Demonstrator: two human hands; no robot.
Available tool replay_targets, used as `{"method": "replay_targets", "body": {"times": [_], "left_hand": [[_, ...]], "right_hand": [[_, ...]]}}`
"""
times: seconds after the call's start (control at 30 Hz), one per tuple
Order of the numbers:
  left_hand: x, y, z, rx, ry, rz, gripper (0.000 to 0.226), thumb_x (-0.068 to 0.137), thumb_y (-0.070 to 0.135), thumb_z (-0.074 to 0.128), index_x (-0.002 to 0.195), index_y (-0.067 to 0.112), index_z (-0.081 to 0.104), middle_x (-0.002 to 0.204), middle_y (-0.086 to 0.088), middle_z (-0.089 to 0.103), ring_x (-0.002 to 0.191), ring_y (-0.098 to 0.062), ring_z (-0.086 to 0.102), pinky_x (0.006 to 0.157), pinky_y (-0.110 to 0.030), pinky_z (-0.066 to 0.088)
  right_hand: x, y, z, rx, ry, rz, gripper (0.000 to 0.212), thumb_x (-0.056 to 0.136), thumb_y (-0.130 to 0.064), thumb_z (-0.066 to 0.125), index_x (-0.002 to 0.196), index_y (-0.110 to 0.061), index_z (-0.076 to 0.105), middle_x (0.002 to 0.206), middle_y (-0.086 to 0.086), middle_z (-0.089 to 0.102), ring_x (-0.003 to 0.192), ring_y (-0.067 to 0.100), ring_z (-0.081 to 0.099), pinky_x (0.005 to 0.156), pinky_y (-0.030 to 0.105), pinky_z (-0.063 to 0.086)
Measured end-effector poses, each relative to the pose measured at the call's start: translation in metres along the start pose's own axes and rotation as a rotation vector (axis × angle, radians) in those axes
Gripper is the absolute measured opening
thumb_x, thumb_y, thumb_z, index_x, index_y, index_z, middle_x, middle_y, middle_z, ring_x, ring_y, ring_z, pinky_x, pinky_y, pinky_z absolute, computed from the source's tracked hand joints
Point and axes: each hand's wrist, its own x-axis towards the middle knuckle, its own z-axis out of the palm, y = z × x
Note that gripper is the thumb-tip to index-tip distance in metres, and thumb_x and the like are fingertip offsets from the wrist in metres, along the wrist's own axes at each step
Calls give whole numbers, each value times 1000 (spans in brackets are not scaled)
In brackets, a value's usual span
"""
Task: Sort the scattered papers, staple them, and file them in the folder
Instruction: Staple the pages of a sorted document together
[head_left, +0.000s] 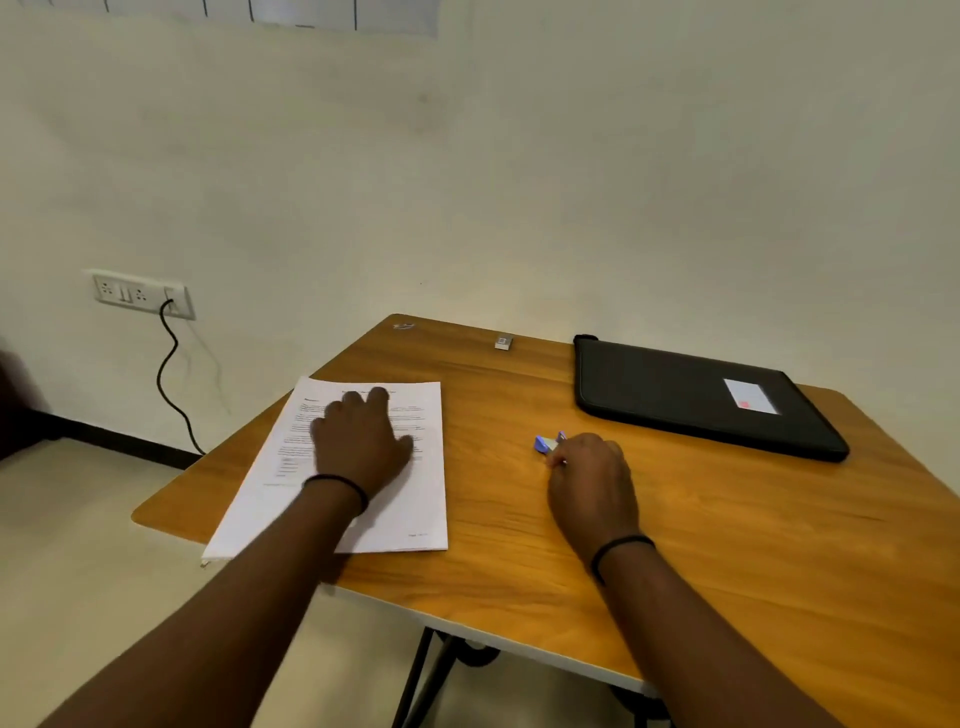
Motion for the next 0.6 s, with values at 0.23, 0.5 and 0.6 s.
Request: {"method": "replay_targets", "body": {"times": [0.23,0.5,0.6], "left_hand": [[52,42,46,-14,-184,208,72,96,68,28,150,21,34,161,-5,29,152,-28,9,120,-53,11],[88,32,75,67,-333,240,85,89,79,18,157,29,13,167,1,6,153,-24,0,122,-52,5],[86,35,74,74,-321,244,84,89,78,18,157,30,12,167,1,5,153,-23,-1,122,-52,5]], "right_hand": [[31,-18,32,80,-226,-84,48,96,-12,41,143,-2,43,154,16,36,144,28,29,117,34,31],[142,-26,89,96,-398,7,67,100,-32,39,154,0,17,163,14,12,152,27,6,123,37,15],[180,-24,107,109,-416,52,68,100,-34,39,155,-1,16,164,13,11,152,27,6,123,39,16]]}}
